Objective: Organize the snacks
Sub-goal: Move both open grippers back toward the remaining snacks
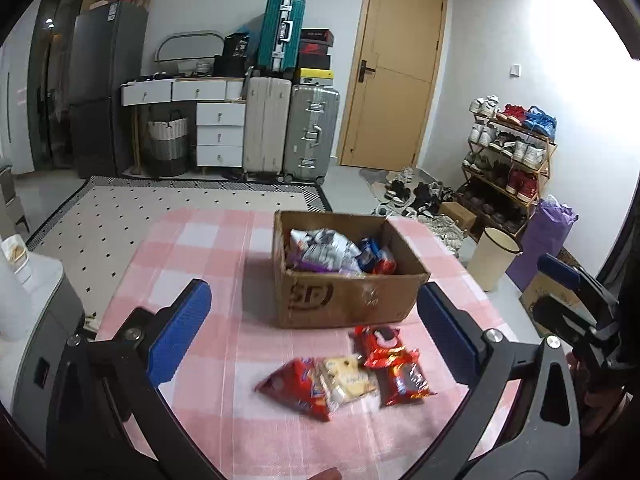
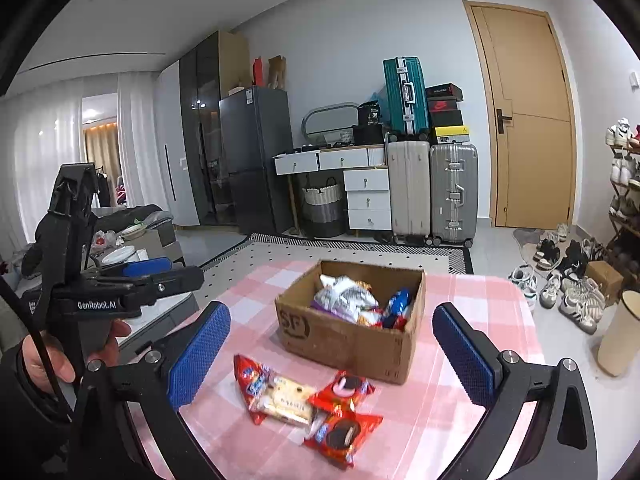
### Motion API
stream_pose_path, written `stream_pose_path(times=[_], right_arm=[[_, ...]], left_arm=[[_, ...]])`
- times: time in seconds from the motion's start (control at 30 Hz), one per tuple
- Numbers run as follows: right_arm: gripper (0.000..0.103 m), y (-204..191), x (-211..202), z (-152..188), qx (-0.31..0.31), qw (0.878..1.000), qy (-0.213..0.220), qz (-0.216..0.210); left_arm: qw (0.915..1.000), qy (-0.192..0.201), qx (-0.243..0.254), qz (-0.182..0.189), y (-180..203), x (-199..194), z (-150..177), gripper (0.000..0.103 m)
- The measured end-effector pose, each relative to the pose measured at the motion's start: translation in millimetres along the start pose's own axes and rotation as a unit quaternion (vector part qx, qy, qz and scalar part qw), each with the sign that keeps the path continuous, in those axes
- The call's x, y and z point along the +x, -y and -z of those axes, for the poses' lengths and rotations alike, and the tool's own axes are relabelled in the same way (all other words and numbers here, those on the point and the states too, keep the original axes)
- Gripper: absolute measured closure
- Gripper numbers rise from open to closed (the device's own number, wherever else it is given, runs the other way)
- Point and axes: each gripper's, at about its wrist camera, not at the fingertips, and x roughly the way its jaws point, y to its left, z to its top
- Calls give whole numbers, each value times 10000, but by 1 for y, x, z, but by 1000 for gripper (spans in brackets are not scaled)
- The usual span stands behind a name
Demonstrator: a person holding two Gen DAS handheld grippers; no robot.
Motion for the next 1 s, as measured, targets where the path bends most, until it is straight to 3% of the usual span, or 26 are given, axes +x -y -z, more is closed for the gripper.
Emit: stream_pose_path(times=[0.1,0.53,1.0], right_arm=[[0,3,-1,17,87,9999,-131,17],[0,20,36,101,755,9916,-1049,74],[0,23,96,124,902,9776,-1901,41]], left_arm=[[10000,56,12,-69,0,0,16,0],[9991,-368,134,-167,9,36,70,0],[9958,-908,-78,-96,-12,76,106,0]])
